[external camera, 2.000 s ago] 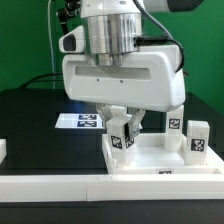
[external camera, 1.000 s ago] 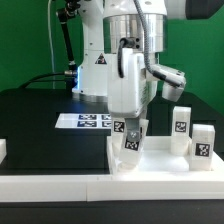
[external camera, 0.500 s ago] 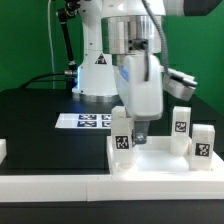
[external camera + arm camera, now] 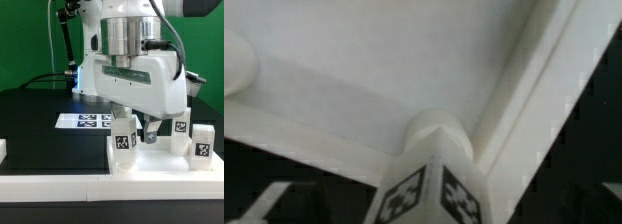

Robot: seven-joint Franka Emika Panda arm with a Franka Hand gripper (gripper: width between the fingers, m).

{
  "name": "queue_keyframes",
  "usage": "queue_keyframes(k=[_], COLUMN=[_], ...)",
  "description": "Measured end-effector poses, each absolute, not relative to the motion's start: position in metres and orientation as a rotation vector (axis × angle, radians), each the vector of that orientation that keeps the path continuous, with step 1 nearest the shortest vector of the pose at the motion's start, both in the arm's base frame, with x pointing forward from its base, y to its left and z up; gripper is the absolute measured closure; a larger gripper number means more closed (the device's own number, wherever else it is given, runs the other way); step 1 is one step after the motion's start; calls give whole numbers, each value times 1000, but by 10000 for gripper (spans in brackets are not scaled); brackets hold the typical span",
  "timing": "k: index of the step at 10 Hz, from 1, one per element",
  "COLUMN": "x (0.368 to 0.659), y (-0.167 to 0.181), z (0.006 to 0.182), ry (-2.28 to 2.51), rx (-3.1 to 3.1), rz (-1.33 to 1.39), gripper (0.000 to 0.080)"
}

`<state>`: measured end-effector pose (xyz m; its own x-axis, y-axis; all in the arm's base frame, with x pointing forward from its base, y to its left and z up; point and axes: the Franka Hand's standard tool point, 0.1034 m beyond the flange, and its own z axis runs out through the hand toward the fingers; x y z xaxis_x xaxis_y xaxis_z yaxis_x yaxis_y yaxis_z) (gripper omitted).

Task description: Assemble square table

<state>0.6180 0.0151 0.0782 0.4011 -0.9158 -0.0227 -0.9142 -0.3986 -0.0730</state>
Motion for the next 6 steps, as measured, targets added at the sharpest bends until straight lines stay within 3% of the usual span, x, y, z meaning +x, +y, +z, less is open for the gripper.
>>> queue_keyframes(k=[3, 5, 6], x=[627, 629, 629], y=[8, 6, 6], z=[75, 75, 75], ry=[1043, 1002, 1040], rx=[-2967, -2980, -2964], rz=[-165, -198, -197], gripper=[150, 150, 279])
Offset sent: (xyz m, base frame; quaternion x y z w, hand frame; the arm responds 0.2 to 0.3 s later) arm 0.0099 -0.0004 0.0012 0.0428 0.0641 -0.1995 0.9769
